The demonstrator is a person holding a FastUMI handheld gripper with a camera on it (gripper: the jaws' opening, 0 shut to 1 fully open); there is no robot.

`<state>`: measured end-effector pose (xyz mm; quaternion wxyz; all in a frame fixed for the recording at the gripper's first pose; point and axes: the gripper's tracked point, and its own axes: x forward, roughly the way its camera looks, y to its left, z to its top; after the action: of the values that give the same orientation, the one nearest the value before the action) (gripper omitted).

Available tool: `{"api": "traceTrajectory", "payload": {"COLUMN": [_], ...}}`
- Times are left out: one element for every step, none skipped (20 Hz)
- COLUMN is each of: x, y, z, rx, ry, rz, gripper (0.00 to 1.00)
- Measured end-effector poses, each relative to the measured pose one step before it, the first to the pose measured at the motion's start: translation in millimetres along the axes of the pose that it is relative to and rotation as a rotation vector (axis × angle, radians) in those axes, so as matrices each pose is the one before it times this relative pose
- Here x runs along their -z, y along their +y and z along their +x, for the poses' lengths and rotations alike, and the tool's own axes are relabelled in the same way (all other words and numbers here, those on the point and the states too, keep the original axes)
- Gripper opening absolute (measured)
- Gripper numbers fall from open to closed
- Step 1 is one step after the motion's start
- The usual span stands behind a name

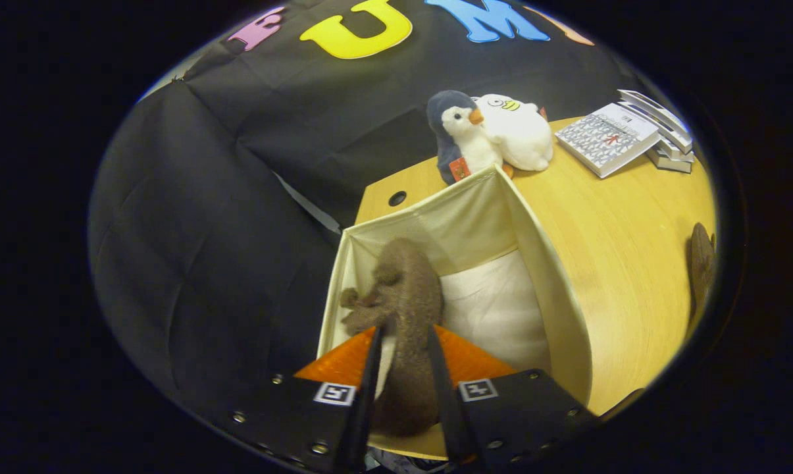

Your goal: Open the storage box then place both shoes into the box .Put the left shoe in first, then the right shoe, with the right side of both shoes facing outward in a uniform manner.

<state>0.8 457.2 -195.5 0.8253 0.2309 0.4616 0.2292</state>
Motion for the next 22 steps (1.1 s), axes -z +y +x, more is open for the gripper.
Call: {"api": "traceTrajectory", "payload": {"x": [-5.74,-0.37,-3.79,-2.53,-5.08,-5.86,-7.44,-4.86,-8.50,-7.78,-9.77,-8.44,-8.26,-5.82,-6.28,-5.06,-4.49,-3.03,-1.73,-0.42,-2.02,-0.66], "y": [-7.78,-2.81,-2.58,-2.52,-1.20,-1.97,-2.00,6.94,-3.92,-3.95,-7.36,-9.10,-11.28,-12.45,-12.66,-12.21,-13.25,-12.08,-14.14,-9.96,-11.73,-12.16], "z": [2.55,-3.80,-7.53,-6.92,-8.28,-8.66,-10.10,-16.71,-10.22,-10.63,-10.44,-10.26,-9.71,-8.73,-8.67,-7.46,-7.47,-6.24,-6.32,-5.47,-5.33,-5.99], "rx": [-0.00419,0.00827,0.01225,0.00375,-0.00530,-0.00813,-0.01335,-0.01244,-0.01109,-0.00411,0.00237,0.01047,0.01436,0.01871,0.01622,0.01623,0.01671,0.01701,0.01249,0.00688,0.01428,0.01783], "ry": [-0.00039,-0.00488,-0.01114,-0.01739,-0.01905,-0.02304,-0.02671,-0.02486,-0.02704,-0.02428,-0.02573,-0.02800,-0.02267,-0.01966,-0.01720,-0.01380,-0.01061,-0.00755,-0.00022,0.00001,-0.00205,-0.00492], "rz": [-0.02236,-0.03736,-0.03968,-0.03165,-0.02311,-0.01627,-0.01267,-0.01076,-0.00778,-0.00707,-0.01188,-0.01581,-0.01877,-0.01580,-0.01101,-0.00647,-0.00403,-0.00429,-0.00540,-0.00679,-0.01117,-0.01367], "gripper": [0.57,0.76,0.96,0.98,0.98,0.98,0.98,0.98,0.98,0.97,0.97,0.98,0.98,0.97,0.97,0.97,0.97,0.97,0.98,0.97,0.98,0.98]}}
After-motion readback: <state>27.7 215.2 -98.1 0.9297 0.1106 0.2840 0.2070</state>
